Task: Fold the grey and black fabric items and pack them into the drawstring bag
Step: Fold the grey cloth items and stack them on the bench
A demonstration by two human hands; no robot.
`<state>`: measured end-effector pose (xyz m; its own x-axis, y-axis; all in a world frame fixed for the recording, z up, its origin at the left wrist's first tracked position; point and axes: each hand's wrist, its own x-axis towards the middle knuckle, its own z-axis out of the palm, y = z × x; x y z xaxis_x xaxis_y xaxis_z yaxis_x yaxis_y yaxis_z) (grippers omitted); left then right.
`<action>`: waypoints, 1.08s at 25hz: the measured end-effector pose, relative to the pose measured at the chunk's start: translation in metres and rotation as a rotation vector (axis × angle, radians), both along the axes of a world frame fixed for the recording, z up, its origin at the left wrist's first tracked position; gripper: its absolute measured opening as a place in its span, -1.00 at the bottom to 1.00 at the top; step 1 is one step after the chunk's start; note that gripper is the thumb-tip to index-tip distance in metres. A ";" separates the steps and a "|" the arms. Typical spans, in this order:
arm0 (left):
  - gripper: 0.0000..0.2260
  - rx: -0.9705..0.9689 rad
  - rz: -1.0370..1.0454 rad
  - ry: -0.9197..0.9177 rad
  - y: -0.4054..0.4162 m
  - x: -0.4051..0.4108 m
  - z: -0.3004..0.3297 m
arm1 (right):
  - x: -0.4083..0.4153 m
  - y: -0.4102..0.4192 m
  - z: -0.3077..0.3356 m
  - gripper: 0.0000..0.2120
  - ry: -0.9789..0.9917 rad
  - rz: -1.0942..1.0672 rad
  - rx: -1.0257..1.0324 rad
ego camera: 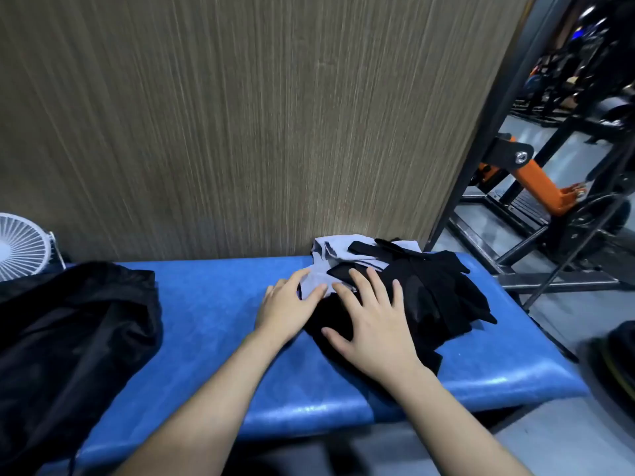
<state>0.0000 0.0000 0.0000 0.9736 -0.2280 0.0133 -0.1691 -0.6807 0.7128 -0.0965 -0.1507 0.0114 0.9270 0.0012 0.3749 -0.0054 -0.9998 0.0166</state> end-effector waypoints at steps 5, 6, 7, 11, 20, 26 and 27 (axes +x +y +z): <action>-0.62 -0.399 0.066 0.220 -0.005 0.017 0.003 | 0.035 0.002 0.000 -0.30 0.021 0.017 -0.036; -0.67 -0.564 0.092 0.306 -0.007 0.016 0.007 | 0.041 0.002 -0.003 -0.31 0.026 0.021 -0.022; -0.69 -0.716 0.123 0.369 -0.008 0.017 0.010 | 0.046 0.001 -0.005 -0.31 0.027 0.021 -0.015; -0.67 -0.952 0.170 0.466 -0.009 0.023 0.011 | 0.059 0.000 -0.014 -0.38 0.033 0.025 -0.019; -0.60 -0.932 -0.001 0.401 -0.002 0.007 0.045 | 0.070 0.006 -0.009 -0.62 -0.248 0.022 -0.029; -0.59 -0.978 -0.003 0.294 0.038 0.001 0.067 | 0.072 0.009 -0.004 -0.53 -0.190 -0.029 -0.038; -0.59 -0.992 -0.010 0.290 0.044 -0.001 0.070 | 0.071 0.011 -0.003 -0.50 -0.185 -0.042 -0.040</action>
